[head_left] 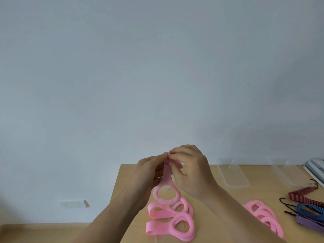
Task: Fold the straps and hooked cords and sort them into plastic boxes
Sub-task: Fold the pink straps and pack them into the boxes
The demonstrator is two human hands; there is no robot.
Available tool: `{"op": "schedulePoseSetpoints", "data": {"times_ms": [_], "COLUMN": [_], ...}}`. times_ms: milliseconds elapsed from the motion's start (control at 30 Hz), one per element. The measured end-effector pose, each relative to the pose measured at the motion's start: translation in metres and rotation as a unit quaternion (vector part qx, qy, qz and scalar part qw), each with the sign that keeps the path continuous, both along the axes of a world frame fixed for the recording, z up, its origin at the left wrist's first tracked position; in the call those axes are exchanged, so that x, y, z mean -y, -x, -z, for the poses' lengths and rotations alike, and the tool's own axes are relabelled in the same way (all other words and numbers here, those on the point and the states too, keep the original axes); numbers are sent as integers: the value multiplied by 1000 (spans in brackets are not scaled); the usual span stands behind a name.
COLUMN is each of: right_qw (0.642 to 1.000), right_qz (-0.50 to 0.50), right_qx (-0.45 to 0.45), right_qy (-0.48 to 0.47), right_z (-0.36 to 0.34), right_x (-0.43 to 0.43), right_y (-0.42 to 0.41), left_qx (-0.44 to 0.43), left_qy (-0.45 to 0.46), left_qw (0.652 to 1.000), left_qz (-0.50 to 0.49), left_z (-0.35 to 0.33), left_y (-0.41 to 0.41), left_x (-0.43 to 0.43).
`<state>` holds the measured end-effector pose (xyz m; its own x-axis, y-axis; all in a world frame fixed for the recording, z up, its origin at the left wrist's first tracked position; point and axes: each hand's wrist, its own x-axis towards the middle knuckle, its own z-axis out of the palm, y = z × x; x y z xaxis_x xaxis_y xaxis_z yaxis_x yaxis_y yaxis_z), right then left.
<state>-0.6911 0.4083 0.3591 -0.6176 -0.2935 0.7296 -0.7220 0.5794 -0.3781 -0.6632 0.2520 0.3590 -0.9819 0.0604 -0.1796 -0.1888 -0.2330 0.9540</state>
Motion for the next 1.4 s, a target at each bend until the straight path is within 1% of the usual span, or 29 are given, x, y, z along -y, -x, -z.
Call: {"op": "schedulePoseSetpoints", "data": {"times_ms": [67, 133, 167, 200, 233, 300, 333, 433, 500, 567, 633, 700, 967, 1067, 1133, 1267, 1333, 1400], "right_qw": [998, 988, 981, 976, 972, 963, 960, 965, 965, 966, 974, 978, 995, 997, 996, 993, 986, 976], "right_qz": [-10, -10, -6, -1, 1, -24, -37, -28, -29, -23, 2, 17, 17, 22, 26, 23, 27, 5], "right_qx": [38, 122, 168, 205, 234, 266, 273, 258, 261, 256, 225, 203, 101, 80, 84, 116, 162, 201], "right_qy": [40, 91, 98, 78, 36, -41, -58, -45, -5, 32, 40, 39, 15, -4, -5, 1, -33, -83], "right_z": [-3, -7, -9, -10, -11, -14, -15, -17, -17, -15, -14, -14, 4, 7, 9, 8, 8, 8], "right_x": [-1, -2, -3, -3, -5, -5, -6, -8, -7, -7, -7, -8, -3, 0, 2, 7, 10, 15], "right_y": [0, 1, 3, 5, 7, 9, 7, 5, 4, 4, 5, 6, -7, -13, -16, -18, -16, -14], "left_qx": [-3, -11, -12, -15, -19, -31, -34, -33, -26, 0, 38, 57, 37, 39, 48, 56, 60, 62], "left_qy": [2, 23, 30, 36, 42, 55, 56, 43, 41, 36, 22, 4, -9, -12, -18, -14, -17, -16], "left_qw": [1000, 1000, 999, 999, 999, 998, 998, 998, 998, 999, 999, 998, 999, 999, 999, 998, 998, 997], "left_qz": [-6, -6, -7, -7, -3, 6, 7, 20, 26, 14, 3, -6, 8, 3, -1, 25, 32, 46], "left_z": [2, 4, 4, 4, 3, 0, -1, -1, 0, 2, 5, 8, 13, 15, 19, 25, 27, 29], "left_y": [-1, -1, -1, -2, -2, -2, -2, -3, -4, -4, -5, -7, -9, -9, -9, -10, -11, -12], "left_x": [1, 1, 1, 1, 2, 3, 3, 5, 6, 6, 5, 3, 1, 4, 8, 16, 21, 29]}}
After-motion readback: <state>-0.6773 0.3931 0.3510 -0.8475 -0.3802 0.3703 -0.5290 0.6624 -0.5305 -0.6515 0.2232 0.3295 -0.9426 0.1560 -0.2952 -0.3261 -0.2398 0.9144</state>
